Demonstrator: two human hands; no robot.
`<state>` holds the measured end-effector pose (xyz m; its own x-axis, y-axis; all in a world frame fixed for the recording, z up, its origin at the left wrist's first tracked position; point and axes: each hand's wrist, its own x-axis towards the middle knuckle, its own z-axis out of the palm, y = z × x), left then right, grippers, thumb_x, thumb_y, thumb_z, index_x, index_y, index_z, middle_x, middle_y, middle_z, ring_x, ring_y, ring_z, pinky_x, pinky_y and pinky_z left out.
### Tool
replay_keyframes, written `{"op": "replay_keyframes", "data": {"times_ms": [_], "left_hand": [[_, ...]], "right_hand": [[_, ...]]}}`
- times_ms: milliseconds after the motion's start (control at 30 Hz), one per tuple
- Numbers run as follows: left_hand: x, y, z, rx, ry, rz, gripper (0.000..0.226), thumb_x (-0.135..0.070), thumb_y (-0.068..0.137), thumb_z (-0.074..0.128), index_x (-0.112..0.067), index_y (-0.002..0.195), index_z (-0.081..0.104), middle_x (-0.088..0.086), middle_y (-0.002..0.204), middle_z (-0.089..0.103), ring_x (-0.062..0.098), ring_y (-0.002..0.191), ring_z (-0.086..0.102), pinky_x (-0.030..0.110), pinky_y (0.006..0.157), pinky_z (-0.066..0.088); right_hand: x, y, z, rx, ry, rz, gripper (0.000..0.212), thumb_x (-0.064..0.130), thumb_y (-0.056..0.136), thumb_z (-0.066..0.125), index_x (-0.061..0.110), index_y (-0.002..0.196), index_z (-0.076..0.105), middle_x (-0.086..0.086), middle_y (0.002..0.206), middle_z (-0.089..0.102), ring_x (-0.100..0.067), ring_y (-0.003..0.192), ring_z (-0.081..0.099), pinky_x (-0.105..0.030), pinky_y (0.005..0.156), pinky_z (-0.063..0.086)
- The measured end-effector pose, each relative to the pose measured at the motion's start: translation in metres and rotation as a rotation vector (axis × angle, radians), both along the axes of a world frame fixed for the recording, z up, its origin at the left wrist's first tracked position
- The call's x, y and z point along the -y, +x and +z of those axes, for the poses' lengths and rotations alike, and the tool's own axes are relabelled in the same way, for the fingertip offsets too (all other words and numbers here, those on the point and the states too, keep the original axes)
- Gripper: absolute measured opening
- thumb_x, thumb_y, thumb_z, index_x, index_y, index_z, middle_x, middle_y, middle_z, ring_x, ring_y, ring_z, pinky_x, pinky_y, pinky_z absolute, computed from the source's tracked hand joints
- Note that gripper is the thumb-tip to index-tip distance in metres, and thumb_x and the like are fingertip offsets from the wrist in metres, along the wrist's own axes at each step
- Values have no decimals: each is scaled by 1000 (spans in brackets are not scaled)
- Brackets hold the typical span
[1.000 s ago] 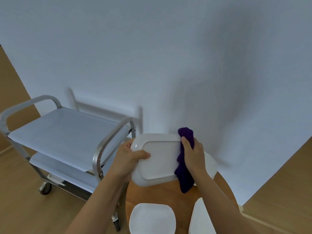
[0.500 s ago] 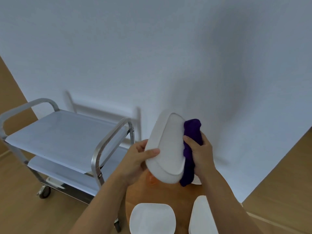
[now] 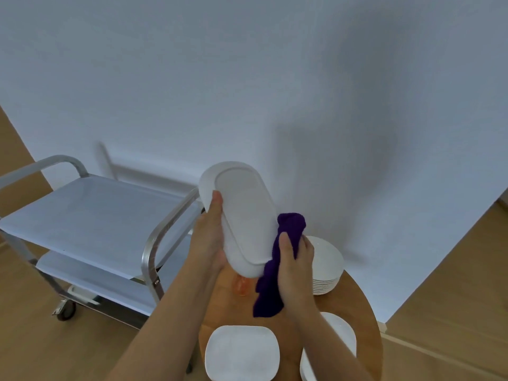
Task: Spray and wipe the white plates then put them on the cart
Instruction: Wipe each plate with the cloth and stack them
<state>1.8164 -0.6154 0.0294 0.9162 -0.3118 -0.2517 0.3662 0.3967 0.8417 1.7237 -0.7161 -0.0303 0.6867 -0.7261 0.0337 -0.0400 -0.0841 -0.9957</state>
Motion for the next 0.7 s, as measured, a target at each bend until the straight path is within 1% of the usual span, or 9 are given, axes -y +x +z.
{"op": "replay_keyframes", "data": {"times_ms": [67,133,233,267,367,400,467,600,700], "left_hand": [[11,-10,-2,19,55,55,50,-60,85,54,-18,110,63,-1,88,75,19,83,71,33,71,58],[19,-21,-8,65,127,59,44,-63,85,51,-23,100,64,-5,75,74,12,68,71,21,51,53],[22,-29,-16,85,98,55,50,-65,84,50,-23,107,64,-2,83,75,13,73,72,20,51,53],[20,-30,-16,75,81,63,50,-64,85,51,-22,109,64,-1,85,75,14,75,72,20,51,54],[14,-30,-19,52,32,38,47,-64,80,55,-23,103,63,-3,81,75,13,72,72,26,57,55],[10,-30,-19,70,38,14,48,-64,75,56,-23,99,63,-5,79,75,11,71,72,27,59,54],[1,-29,-19,149,88,-35,46,-63,71,55,-23,92,64,-7,77,75,8,68,71,23,55,53],[-10,-31,-19,243,149,-219,48,-56,67,60,-17,91,71,4,83,75,16,72,73,21,52,54],[-8,-37,-22,269,225,-336,45,-58,65,63,-17,80,78,12,84,75,24,75,73,25,57,55]], "right_hand": [[-16,2,-4,-61,-181,-31,62,58,90,37,29,144,28,6,146,28,-14,127,37,-32,104,36],[-31,2,-4,-115,-269,-32,72,73,84,25,37,146,20,7,151,24,-14,135,26,-41,113,28],[-49,0,-3,-35,-309,-81,48,70,83,22,65,129,11,6,152,28,-17,139,23,-47,114,25],[-53,-2,-3,-22,-385,-107,41,70,83,20,68,123,8,4,151,31,-21,140,24,-48,113,24],[-43,-6,-6,-78,-518,-104,52,63,88,22,48,137,18,-1,151,33,-26,139,24,-50,113,23],[-33,-7,-7,-100,-485,-119,58,58,88,27,36,142,28,-3,149,35,-26,138,26,-50,112,24],[-7,-5,-8,-87,-359,-138,56,47,90,33,19,137,44,-6,138,47,-26,129,37,-48,108,30],[20,6,8,-38,-277,-7,42,36,98,38,21,137,42,3,130,50,-16,119,45,-38,103,38],[28,22,33,-19,-457,53,39,39,98,36,22,133,46,10,123,50,-8,110,45,-31,98,38]]}}
